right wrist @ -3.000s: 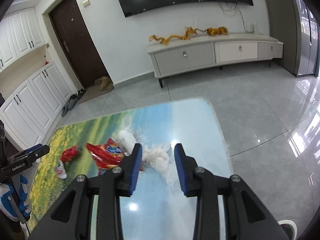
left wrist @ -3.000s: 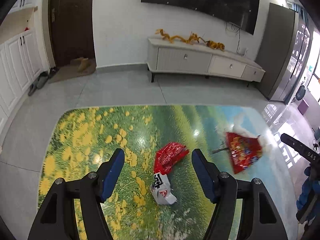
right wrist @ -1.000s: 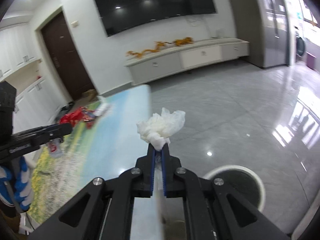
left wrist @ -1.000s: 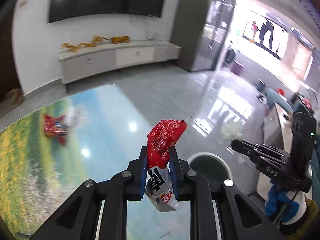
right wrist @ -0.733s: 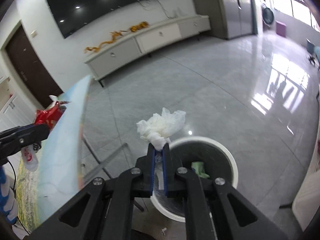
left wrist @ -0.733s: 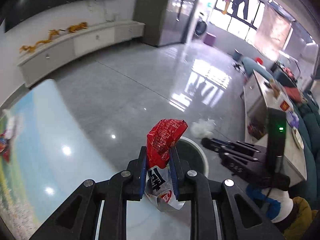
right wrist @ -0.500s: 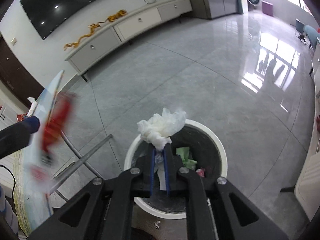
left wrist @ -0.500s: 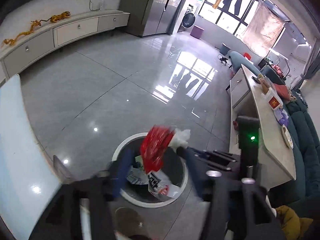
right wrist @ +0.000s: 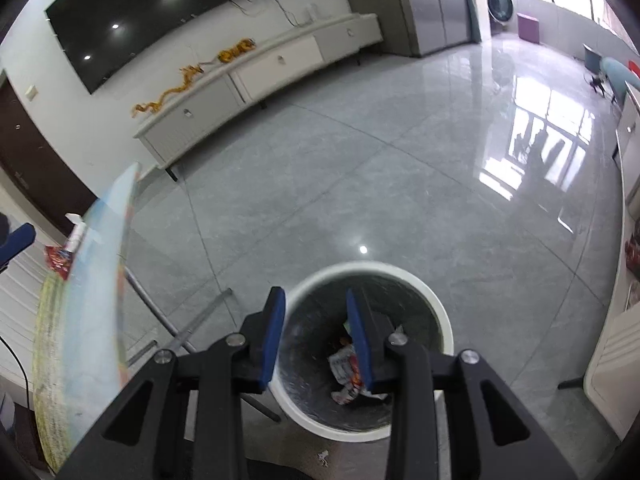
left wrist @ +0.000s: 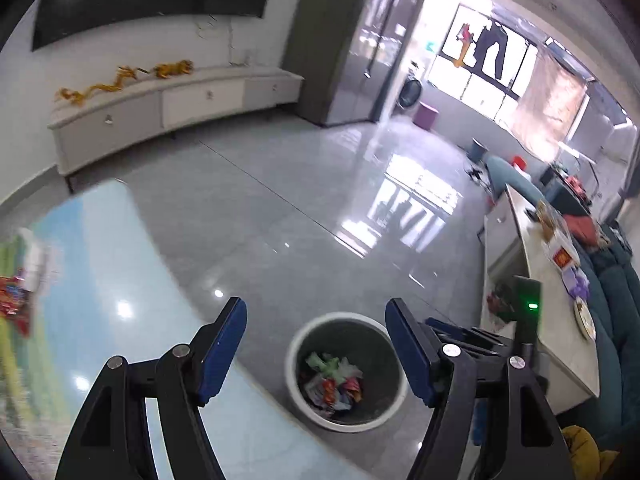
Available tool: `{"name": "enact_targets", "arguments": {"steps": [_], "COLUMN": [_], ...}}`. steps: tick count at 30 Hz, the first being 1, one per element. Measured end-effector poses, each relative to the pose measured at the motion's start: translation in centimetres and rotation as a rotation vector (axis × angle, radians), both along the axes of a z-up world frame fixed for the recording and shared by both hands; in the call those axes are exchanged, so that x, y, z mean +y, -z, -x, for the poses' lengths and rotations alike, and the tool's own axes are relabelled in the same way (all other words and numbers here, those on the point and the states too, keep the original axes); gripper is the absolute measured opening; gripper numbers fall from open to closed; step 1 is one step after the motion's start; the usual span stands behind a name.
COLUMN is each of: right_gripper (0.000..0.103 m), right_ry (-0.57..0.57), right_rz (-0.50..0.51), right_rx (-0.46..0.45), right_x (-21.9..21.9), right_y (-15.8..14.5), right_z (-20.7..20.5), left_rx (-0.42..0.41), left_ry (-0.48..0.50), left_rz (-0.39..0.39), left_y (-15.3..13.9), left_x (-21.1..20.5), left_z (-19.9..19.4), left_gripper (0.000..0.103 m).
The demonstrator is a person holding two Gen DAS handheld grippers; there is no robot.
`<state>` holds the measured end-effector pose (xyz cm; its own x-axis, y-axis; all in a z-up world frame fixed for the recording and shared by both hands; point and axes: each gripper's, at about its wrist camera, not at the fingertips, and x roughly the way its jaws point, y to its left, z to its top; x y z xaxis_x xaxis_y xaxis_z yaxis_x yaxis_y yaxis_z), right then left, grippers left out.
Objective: Collect trash
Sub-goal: 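Move both tools back over the table toward the last items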
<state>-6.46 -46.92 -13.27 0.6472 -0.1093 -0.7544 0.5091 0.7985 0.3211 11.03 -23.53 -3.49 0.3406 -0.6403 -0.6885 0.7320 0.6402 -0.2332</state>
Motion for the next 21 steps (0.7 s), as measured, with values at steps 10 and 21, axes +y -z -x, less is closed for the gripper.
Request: {"name": "enact_targets", "arguments": {"steps": [10,21], "right_gripper": [0.031,0.031], "right_ry": [-0.2,-0.438], "right_rz": [0.148,0.119], "right_rx": [-0.261,-0.363], "right_x": [8.3,17.9], "right_y": [-15.5,-23.0], "right_z": [-5.9,-18.8], "left_rx": [-0.196,-0.262], "left_ry": [-0.285,-0.546], "left_rz": [0.02,-0.076], "left_y": [-8.8,-10.5], "left_x": [14.1,23.1], "left_z": [-3.4,-11.7], "left_gripper": [0.07,0.088]}}
